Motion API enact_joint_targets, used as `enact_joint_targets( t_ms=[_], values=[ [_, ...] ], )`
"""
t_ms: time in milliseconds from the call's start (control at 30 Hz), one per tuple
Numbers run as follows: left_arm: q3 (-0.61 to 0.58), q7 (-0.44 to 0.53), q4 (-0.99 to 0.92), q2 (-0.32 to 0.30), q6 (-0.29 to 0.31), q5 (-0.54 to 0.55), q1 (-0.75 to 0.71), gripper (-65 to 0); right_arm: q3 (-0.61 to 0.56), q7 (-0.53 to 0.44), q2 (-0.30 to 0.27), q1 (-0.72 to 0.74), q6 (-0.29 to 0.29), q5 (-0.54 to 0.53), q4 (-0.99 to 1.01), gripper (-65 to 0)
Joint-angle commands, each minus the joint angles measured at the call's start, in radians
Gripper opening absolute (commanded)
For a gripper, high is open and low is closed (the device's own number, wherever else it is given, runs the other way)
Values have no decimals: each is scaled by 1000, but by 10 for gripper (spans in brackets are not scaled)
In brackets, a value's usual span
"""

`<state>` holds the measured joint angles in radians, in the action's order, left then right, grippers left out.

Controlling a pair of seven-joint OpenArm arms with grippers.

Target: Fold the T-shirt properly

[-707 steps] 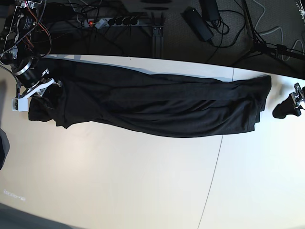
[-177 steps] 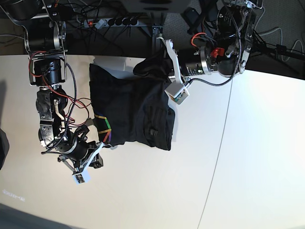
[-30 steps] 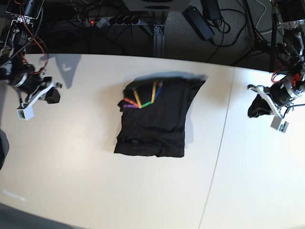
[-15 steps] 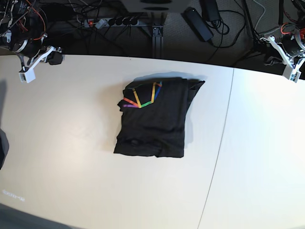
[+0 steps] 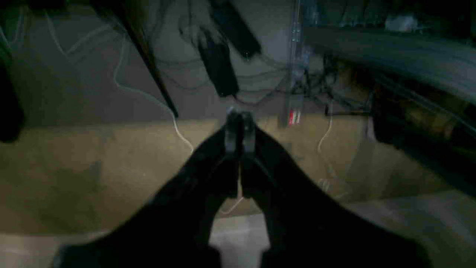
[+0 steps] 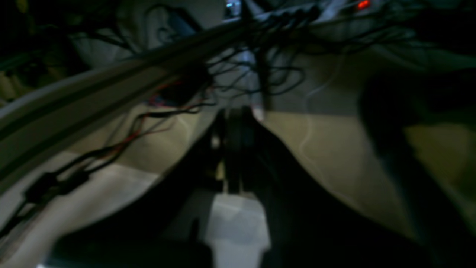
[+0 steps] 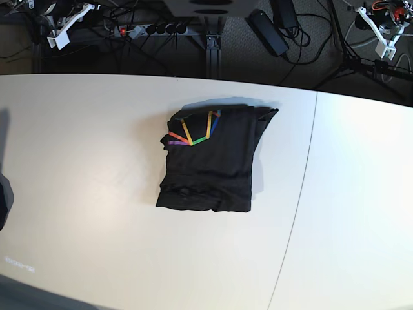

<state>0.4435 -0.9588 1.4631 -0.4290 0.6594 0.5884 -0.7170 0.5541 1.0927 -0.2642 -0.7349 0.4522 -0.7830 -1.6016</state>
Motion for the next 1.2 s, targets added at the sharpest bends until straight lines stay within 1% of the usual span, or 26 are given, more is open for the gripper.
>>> enact_joint_targets(
  t_ms=[0, 100, 200, 267, 367, 500, 600, 767, 833, 900, 933, 1000, 1067, 1167],
  values=[
    [-16, 10, -21, -14, -17, -16, 3, -650, 5, -5, 3, -13, 30, -6, 5, -650],
    [-108, 13, -105, -15, -76, -82, 23, -650, -15, -16, 26, -13, 30, 11, 63, -650],
    [-209, 20, -185, -15, -126, -122, 51, -650, -58, -34, 32, -13, 23, 40, 138, -650],
    [-271, 20, -239, -14, -149, -139, 76, -650, -93, -59, 32, -12, 23, 61, 192, -650],
    [-352, 21, -322, -14, -182, -164, 127, -650, -148, -71, 32, 0, 17, 92, 275, -650],
    [-447, 36, -440, -14, -185, -164, 214, -650, -208, -77, 32, 45, 9, 107, 407, -650],
    [-506, 39, -531, -14, -185, -164, 285, -650, -240, -80, 32, 108, -6, 126, 520, -650],
    [-591, 54, -672, -11, -185, -164, 409, -650, -256, -91, 32, 249, -11, 128, 685, -650],
    [-618, 55, -727, -2, -185, -167, 459, -650, -256, -96, 32, 302, -12, 147, 735, -650],
    [-645, 55, -780, 13, -188, -167, 508, -650, -256, -106, 32, 358, -13, 174, 781, -650],
    [-656, 59, -806, 24, -201, -169, 532, -650, -256, -108, 32, 387, -14, 180, 803, -650],
    [-671, 79, -851, 47, -207, -188, 578, -650, -256, -113, 32, 440, -16, 198, 845, -650],
    [-675, 88, -888, 72, -207, -195, 620, -650, -256, -113, 32, 488, -31, 219, 883, -650],
    [-675, 107, -935, 108, -207, -238, 673, -650, -256, -114, 32, 545, -39, 235, 923, -650]
  ],
)
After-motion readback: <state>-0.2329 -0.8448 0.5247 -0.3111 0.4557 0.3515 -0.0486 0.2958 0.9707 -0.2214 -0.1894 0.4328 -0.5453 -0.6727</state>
